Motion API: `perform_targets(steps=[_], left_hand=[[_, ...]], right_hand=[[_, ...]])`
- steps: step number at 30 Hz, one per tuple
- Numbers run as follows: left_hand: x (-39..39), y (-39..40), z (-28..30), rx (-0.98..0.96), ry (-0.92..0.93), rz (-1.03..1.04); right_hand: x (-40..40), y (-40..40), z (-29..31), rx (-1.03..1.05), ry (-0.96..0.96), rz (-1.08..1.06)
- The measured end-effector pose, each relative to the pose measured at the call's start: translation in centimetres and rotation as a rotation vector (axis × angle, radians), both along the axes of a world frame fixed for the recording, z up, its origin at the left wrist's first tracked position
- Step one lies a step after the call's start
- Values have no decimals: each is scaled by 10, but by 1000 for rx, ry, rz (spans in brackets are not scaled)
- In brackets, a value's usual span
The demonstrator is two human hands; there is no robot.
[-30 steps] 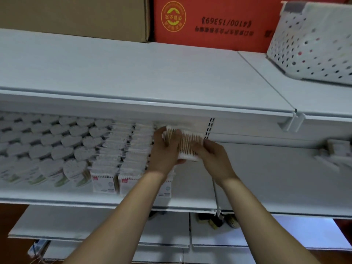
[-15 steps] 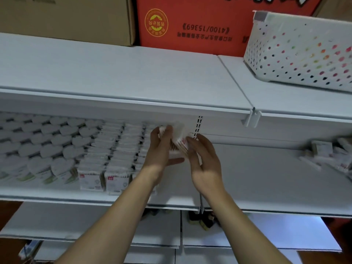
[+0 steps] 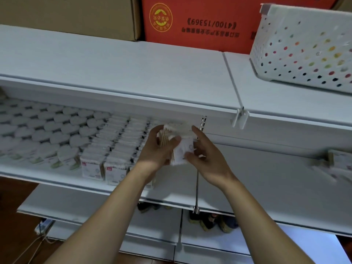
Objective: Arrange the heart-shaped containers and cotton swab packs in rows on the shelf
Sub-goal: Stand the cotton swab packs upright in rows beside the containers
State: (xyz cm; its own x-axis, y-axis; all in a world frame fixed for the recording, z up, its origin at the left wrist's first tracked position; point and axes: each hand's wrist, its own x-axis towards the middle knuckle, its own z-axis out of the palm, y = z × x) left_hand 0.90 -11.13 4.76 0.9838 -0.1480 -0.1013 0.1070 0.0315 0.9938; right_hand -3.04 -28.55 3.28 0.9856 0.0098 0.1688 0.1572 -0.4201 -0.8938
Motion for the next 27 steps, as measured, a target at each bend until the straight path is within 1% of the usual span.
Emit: perform_targets(steps=[1, 3, 4, 6, 7, 8, 11, 16, 18, 22, 27], left_hand=[[1, 1, -1, 17, -8, 19], [6, 7, 1, -50, 27, 86], [9, 11, 1, -101, 56, 118], [17, 22, 2, -163, 88, 154], [21, 29, 2, -173, 87, 168], [23, 34, 2, -178, 84, 179], [28, 46, 2, -203, 91, 184], [33, 59, -1, -218, 123, 158], [34, 64, 0, -190, 119, 153], [39, 73, -2, -171, 120, 143], [43, 75, -7, -155, 111, 113]], right_hand=[[3, -3, 3, -34, 2, 38], [9, -5, 6, -52, -27, 12], [12, -6, 5, -31, -51, -61], [22, -10, -3, -33, -105, -286], [28, -11, -8, -76, -114, -382], [35, -10, -15, -137, -100, -435], [55, 1, -42, -306, -70, -415], [83, 20, -75, -442, -50, -344], [89, 24, -83, -511, -77, -320], [98, 25, -94, -591, -102, -340], [99, 26, -97, -699, -22, -360]])
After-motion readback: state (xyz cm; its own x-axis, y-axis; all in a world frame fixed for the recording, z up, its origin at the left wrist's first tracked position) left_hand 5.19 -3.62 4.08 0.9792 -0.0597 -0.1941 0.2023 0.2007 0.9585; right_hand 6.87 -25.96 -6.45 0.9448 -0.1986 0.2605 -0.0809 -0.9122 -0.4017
